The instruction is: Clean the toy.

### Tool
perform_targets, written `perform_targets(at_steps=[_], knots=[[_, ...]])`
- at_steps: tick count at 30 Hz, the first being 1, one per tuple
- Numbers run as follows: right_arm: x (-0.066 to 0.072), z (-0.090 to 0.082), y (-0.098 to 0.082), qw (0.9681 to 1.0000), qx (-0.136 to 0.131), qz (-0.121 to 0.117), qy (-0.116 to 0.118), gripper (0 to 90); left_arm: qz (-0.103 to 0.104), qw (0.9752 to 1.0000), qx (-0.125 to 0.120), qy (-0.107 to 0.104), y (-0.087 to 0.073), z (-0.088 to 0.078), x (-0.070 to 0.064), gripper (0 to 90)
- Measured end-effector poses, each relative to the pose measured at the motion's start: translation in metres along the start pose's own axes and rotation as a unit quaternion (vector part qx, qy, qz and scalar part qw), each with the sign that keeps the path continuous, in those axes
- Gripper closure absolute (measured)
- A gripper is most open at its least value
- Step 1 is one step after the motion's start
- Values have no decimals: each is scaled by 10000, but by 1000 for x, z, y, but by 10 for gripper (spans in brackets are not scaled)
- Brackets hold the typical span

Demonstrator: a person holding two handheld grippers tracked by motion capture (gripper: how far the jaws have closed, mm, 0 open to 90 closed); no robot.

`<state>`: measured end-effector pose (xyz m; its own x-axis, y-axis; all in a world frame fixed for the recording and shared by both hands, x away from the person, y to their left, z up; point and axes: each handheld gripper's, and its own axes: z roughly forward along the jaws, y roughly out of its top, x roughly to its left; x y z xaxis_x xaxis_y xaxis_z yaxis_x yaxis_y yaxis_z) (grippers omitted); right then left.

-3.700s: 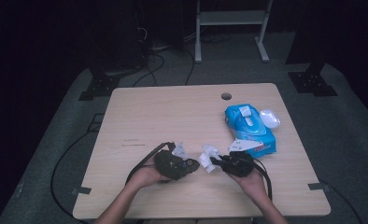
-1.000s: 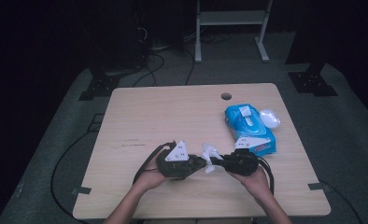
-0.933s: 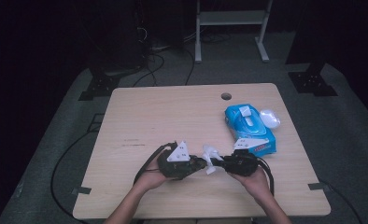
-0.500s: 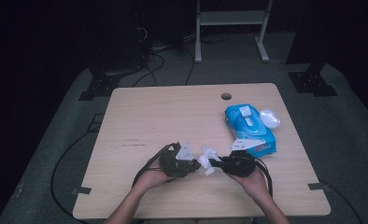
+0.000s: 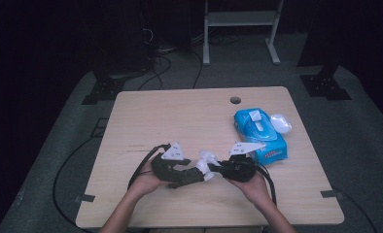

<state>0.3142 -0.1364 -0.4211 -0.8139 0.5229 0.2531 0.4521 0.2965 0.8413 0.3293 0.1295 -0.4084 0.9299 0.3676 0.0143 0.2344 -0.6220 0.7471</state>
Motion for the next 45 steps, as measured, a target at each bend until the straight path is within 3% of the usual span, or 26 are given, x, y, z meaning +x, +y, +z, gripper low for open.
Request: perform_targets(at_steps=[6,9,15,19,30,36,45], knots=[[5,18,9,9999,80,-129,3,834,-255,9996,-104,31,-10,-12,12,519],[5,25,9,9997,187,-167,-28,834,-395,9992,-48,-52,-18,-10,16,504],[6,30,5,9991,326,-266,-102,834,-621,9976,-223,-228,-25,-9,19,480],[11,28,2,9984,342,-415,-165,834,-547,9979,-169,-301,-26,-9,12,464],[30,12,-13,9972,380,-636,-41,835,-212,9991,-19,-370,-28,-8,-11,422],[35,8,-21,9961,484,-731,29,835,-247,9991,134,-310,-32,-2,-17,320],[38,9,-31,9940,691,-837,119,835,-181,9993,265,-205,-39,9,-23,278]])
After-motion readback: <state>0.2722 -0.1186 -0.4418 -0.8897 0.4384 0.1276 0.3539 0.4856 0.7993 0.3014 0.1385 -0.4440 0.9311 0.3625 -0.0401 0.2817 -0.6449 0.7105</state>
